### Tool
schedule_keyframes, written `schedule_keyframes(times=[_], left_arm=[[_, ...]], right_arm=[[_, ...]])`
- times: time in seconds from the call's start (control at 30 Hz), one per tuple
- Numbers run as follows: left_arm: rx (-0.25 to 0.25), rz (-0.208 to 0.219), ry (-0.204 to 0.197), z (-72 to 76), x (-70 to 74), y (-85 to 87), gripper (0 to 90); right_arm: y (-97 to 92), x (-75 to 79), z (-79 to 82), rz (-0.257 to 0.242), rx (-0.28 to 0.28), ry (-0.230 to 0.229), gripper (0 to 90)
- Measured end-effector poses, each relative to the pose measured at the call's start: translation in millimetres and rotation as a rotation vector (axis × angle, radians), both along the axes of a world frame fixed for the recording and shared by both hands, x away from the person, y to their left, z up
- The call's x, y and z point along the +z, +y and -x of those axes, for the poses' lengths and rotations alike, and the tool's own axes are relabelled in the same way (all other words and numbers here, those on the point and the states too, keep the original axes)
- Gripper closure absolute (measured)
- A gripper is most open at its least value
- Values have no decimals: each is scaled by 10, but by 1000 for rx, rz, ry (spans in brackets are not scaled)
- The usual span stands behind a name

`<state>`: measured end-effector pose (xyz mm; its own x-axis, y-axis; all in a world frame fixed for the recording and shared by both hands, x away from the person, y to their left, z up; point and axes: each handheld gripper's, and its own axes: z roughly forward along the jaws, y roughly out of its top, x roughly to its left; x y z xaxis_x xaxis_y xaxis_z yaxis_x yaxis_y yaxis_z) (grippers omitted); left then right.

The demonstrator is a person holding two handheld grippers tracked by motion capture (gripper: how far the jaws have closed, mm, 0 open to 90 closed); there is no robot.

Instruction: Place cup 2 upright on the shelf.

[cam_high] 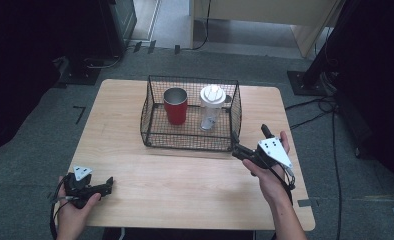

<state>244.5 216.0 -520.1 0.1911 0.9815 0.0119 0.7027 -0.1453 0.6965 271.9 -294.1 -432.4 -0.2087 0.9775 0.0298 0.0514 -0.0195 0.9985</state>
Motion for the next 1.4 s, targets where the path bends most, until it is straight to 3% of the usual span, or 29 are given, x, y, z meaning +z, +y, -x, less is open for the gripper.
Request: schedule_keyframes(times=[1.03, 1.27, 1.4], left_arm=[[-2, -2, 1, 0, 1, 2, 19], [-2, -2, 1, 0, 1, 1, 19], [-1, -2, 1, 0, 1, 1, 19]], right_arm=[[-631, -669, 355, -26, -113, 151, 22], [-757, -786, 434, -12, -138, 192, 22], [-801, -841, 475, 21, -137, 218, 22]])
